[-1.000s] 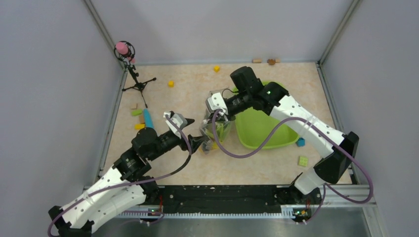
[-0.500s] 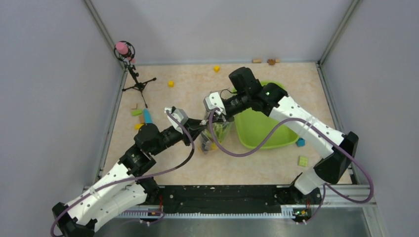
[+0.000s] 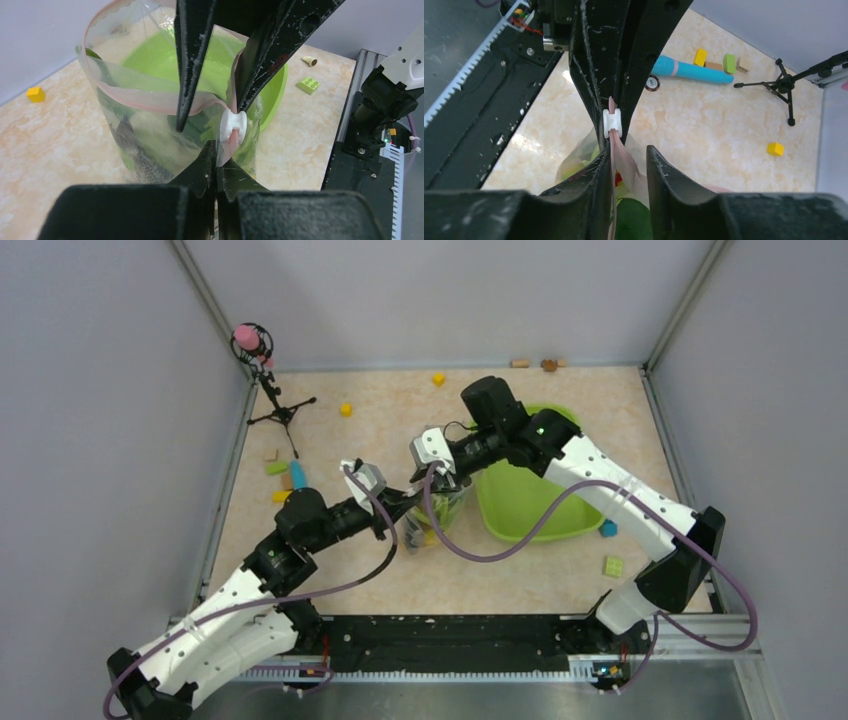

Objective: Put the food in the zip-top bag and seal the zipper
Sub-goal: Zip the zipper food storage bag at the center of the board.

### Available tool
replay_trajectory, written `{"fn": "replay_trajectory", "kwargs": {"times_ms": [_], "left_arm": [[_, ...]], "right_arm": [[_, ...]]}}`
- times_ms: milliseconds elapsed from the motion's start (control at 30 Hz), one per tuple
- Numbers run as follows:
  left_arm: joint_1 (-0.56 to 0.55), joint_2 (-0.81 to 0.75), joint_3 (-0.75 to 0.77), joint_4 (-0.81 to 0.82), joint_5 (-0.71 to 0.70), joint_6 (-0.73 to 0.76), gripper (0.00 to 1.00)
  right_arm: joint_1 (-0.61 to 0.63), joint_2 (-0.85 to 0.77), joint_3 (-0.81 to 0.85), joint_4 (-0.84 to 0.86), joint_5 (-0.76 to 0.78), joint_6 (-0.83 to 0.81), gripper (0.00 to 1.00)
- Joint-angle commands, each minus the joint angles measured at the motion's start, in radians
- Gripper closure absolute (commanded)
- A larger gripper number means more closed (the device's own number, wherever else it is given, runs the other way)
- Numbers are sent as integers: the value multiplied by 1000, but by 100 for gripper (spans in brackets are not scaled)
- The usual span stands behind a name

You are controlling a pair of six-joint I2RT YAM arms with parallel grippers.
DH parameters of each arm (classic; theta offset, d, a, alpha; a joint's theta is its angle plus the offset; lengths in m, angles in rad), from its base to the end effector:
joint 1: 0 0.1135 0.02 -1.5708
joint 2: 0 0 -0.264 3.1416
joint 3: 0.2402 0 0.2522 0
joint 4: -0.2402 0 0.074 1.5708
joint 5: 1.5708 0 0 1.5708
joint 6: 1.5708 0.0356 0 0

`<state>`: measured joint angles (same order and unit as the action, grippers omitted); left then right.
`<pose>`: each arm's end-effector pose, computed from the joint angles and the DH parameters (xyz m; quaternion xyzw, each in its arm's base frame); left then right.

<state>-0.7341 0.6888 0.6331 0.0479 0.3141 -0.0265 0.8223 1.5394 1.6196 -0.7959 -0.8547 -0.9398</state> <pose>0.1203 -0.1234 0.3267 0.3463 0.6195 -0.3613 0.6048 0.2012 0.2561 0.3929 -0.7482 0.3944 0.3543 0.3988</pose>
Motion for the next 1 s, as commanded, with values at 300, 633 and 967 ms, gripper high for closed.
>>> {"fn": "replay_trajectory", "kwargs": {"times_ms": [300, 633, 967], "left_arm": [[1, -30, 1, 94, 2, 1, 100], [1, -56, -15, 95, 3, 3, 100], [1, -100, -42, 91, -18, 6, 100]], "right_arm": [[77, -68, 6, 110, -57, 90, 62], [84, -79, -8, 117, 30, 116, 72], [83, -74, -8, 109, 114, 109, 100]]}}
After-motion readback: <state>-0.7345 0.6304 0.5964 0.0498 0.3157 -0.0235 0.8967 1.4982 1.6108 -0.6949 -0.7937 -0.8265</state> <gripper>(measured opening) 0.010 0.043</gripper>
